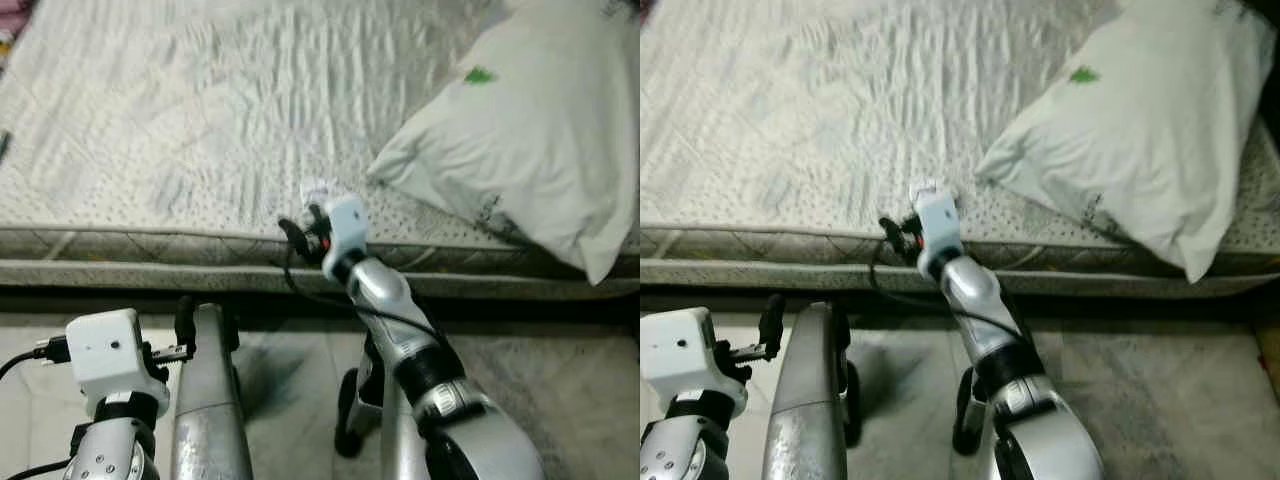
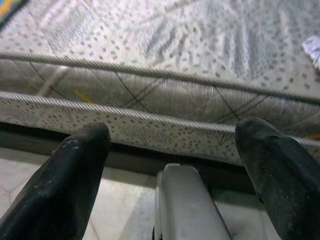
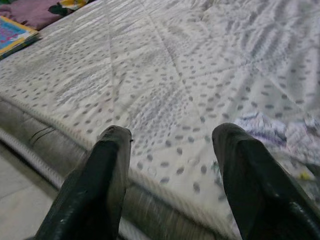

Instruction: Clean up the room

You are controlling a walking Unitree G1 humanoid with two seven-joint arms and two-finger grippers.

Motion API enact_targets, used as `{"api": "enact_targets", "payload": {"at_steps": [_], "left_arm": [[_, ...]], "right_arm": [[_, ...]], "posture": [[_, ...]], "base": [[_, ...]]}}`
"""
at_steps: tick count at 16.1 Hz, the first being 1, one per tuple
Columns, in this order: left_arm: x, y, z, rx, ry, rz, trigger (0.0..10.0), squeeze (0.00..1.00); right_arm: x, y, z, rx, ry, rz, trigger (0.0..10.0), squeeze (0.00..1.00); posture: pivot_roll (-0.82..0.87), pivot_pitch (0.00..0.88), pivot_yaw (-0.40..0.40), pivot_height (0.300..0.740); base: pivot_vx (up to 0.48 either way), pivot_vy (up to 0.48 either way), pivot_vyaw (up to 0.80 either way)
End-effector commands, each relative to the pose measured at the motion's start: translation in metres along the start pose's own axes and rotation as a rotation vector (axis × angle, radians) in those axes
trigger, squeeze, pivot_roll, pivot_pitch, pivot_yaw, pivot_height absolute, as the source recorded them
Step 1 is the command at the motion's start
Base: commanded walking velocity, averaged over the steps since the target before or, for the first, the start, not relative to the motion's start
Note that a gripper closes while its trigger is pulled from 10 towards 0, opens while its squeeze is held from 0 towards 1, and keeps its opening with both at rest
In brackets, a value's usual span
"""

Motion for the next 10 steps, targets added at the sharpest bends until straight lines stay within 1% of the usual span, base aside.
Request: {"api": "enact_targets", "payload": {"at_steps": [1,3,4,5,6,7,9,10], "left_arm": [[0.005,0.000,0.002,-0.013,0.008,0.013,10.0,0.00],[0.007,0.001,0.000,-0.019,-0.001,0.015,10.0,0.00],[0.008,0.000,-0.001,-0.018,-0.001,0.018,10.0,0.00],[0.008,0.000,-0.001,-0.018,-0.001,0.020,10.0,0.00],[0.009,0.000,-0.003,-0.017,-0.006,0.022,10.0,0.00],[0.009,0.001,-0.004,-0.020,-0.011,0.024,10.0,0.00],[0.009,0.001,-0.006,-0.020,-0.012,0.023,10.0,0.00],[0.008,0.002,-0.007,-0.019,-0.012,0.021,10.0,0.00]], "right_arm": [[0.000,-0.003,-0.003,-0.005,-0.039,-0.001,10.0,0.00],[-0.009,0.004,-0.005,0.000,-0.094,-0.013,10.0,0.00],[-0.012,0.006,-0.004,0.024,-0.114,-0.014,10.0,0.00],[-0.014,0.007,-0.002,0.026,-0.116,-0.017,10.0,0.00],[-0.018,0.008,0.002,0.060,-0.137,-0.016,10.0,0.00],[-0.020,0.008,0.004,0.058,-0.147,-0.019,10.0,0.00],[-0.022,0.001,0.009,0.135,-0.198,0.017,10.0,0.00],[-0.022,-0.006,0.011,0.161,-0.211,0.049,10.0,0.00]], "posture": [[0.18,0.350,-0.063,0.538],[0.18,0.355,-0.067,0.538],[0.18,0.356,-0.069,0.538],[0.18,0.356,-0.071,0.538],[0.18,0.356,-0.071,0.538],[0.18,0.354,-0.074,0.538],[0.19,0.353,-0.080,0.538],[0.20,0.354,-0.083,0.538]], "base": [[0.000,0.000,0.00],[0.000,0.000,0.00],[0.000,0.000,0.00],[0.000,0.000,0.00],[0.000,0.000,0.00],[0.000,0.000,0.00],[0.000,0.000,0.00],[0.000,0.000,0.00]]}}
Point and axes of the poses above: a point about 5 cm out from each wrist's last joint towards the gripper, its own x axis pointing back from the gripper into the wrist, its own y axis along the axis of the wrist's last joint, z = x × y, the point moved 2 cm from there along -x, pointing out of the wrist towards the gripper, and after that the axes turned 4 degrees about -x, right-handed, at the moved point
